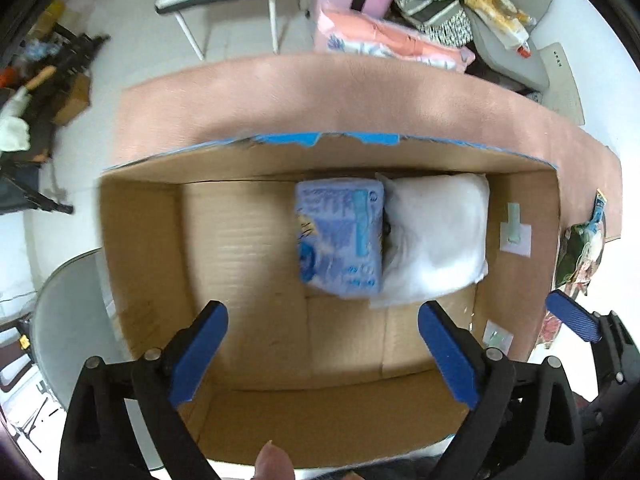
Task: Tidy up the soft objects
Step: 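Lower both packs into the cardboard box and open both tools, then grasp the green snack bag with the left tool while the right tool grasps the orange seed bag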
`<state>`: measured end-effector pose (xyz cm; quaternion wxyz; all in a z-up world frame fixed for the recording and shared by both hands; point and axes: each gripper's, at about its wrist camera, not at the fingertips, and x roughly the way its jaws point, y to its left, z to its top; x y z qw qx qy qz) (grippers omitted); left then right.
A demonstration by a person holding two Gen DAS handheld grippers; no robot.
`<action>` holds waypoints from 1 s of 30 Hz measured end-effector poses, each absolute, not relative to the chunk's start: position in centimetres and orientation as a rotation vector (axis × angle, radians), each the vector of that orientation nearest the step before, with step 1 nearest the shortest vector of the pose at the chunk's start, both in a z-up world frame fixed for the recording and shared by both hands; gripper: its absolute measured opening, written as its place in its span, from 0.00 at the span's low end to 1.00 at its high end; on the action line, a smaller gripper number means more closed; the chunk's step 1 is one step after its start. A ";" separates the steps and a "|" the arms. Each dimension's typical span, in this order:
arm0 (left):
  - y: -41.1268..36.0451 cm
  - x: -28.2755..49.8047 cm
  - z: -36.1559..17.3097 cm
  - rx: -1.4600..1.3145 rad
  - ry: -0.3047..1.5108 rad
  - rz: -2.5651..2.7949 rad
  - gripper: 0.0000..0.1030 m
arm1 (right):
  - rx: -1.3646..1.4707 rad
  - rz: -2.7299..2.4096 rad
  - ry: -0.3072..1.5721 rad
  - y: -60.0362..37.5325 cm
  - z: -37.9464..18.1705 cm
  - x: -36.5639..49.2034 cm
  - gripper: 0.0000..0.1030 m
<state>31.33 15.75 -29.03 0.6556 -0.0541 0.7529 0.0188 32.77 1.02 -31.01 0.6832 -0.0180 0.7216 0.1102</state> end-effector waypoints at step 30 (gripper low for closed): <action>11.6 15.1 -14.5 -0.106 1.304 0.150 0.95 | 0.179 0.295 1.350 -7.5 -15.9 16.7 1.00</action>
